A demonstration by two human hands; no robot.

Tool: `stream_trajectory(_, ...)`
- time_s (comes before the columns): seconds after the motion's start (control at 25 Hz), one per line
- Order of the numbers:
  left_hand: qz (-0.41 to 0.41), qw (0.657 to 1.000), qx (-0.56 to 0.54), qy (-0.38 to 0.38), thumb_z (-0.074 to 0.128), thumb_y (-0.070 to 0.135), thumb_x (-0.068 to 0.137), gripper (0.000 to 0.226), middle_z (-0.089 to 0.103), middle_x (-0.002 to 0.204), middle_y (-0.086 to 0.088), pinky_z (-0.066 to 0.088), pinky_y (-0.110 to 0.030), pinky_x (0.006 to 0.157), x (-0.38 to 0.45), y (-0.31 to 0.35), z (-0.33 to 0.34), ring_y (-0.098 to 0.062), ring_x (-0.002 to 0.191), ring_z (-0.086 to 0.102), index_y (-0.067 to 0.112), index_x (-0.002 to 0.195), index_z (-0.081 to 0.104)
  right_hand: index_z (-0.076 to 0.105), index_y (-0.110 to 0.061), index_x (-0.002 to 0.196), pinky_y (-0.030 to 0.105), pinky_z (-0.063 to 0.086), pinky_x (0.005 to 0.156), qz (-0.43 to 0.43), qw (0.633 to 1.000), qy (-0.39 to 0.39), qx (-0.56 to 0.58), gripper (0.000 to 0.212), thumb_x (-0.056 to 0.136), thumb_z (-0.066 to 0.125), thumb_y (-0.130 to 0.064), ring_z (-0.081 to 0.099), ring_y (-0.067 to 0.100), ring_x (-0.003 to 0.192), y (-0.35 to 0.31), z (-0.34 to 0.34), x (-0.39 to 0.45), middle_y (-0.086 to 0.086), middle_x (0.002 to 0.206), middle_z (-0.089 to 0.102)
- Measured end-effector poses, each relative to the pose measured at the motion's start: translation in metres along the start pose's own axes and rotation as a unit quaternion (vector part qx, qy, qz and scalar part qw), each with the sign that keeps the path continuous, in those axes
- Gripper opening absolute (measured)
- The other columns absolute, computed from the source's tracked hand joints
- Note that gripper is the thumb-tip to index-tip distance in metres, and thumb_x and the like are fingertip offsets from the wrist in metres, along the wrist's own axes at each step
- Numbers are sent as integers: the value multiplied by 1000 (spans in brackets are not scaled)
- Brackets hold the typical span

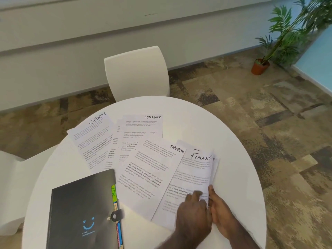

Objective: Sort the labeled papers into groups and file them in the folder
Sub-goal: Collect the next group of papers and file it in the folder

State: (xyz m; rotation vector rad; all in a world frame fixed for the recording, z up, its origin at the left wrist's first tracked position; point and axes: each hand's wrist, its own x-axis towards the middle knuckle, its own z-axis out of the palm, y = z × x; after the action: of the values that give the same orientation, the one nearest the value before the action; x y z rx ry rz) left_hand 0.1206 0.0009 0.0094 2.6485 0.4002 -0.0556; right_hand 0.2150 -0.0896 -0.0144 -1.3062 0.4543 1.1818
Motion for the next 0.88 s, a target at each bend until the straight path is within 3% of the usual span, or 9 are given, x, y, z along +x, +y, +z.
stream_trajectory(0.12, -3, 1000, -20, -21, 55, 54, 69, 26, 65, 103, 17, 47, -16, 45, -8, 1, 7, -3, 77, 64, 30, 65, 65, 64, -21, 126, 54, 44, 106, -9, 1000, -1, 25, 40, 97, 51, -45, 64, 35, 117, -2, -8, -3, 10, 124, 70)
stream_trajectory(0.2, -9, 999, -30, -4, 54, 58, 70, 28, 65, 106, 19, 49, -16, 48, -12, -2, 12, -2, 83, 65, 32, 67, 63, 63, -16, 125, 47, 55, 88, -32, 999, 27, -5, 29, 98, 56, -24, 67, 39, 110, -2, -11, -6, 11, 117, 73)
stream_trajectory(0.32, -8, 995, -81, -62, 50, 59, 82, 36, 56, 134, 14, 55, -28, 83, -14, -4, 12, -10, 117, 58, 32, 97, 68, 66, -11, 117, 36, 57, 70, -82, 987, 96, -101, 26, 94, 58, -2, 74, 30, 92, -1, -8, -7, 7, 103, 77)
stream_trajectory(0.4, -8, 987, -125, -96, 46, 55, 87, 43, 49, 144, 12, 48, -33, 98, -13, -8, 7, -13, 128, 50, 28, 113, 65, 68, -8, 116, 36, 56, 78, -123, 967, 153, -160, 27, 91, 59, 1, 72, 28, 91, -3, -8, -3, 5, 104, 76)
stream_trajectory(0.52, -27, 984, -176, -14, 43, 48, 87, 40, 53, 137, 11, 41, -26, 101, -9, -21, -1, -12, 123, 51, 28, 114, 64, 71, -9, 107, 37, 49, 91, -163, 945, 229, -170, 28, 84, 63, 6, 66, 31, 97, -15, -35, -8, 8, 105, 72)
stream_trajectory(0.6, -61, 979, -189, 43, 43, 45, 86, 40, 55, 131, 12, 38, -24, 101, -3, -34, -8, -10, 118, 52, 28, 115, 63, 76, -12, 88, 48, 50, 97, -150, 945, 249, -150, 22, 79, 67, 6, 68, 36, 99, -25, -73, -22, 9, 92, 77)
stream_trajectory(0.72, -116, 965, -211, 102, 46, 53, 82, 52, 55, 127, 15, 42, -32, 104, 10, -53, -26, -10, 118, 52, 25, 125, 58, 76, -7, 89, 60, 43, 102, -139, 953, 254, -91, 29, 62, 79, 2, 67, 42, 103, -43, -134, -51, 7, 79, 77)
stream_trajectory(0.8, -155, 949, -270, 36, 49, 78, 75, 86, 42, 138, 22, 34, -31, 114, 19, -58, -44, -7, 133, 42, 25, 143, 43, 72, -3, 103, 62, 41, 104, -138, 961, 226, -78, 61, 44, 87, -12, 67, 43, 104, -55, -151, -70, 15, 97, 76)
stream_trajectory(0.88, -170, 915, -361, -57, 49, 91, 66, 108, 32, 152, 21, 27, -32, 118, 25, -56, -59, -3, 142, 30, 33, 153, 27, 71, -4, 109, 65, 40, 104, -137, 971, 184, -68, 62, 49, 85, -13, 68, 44, 103, -63, -139, -78, 21, 109, 73)
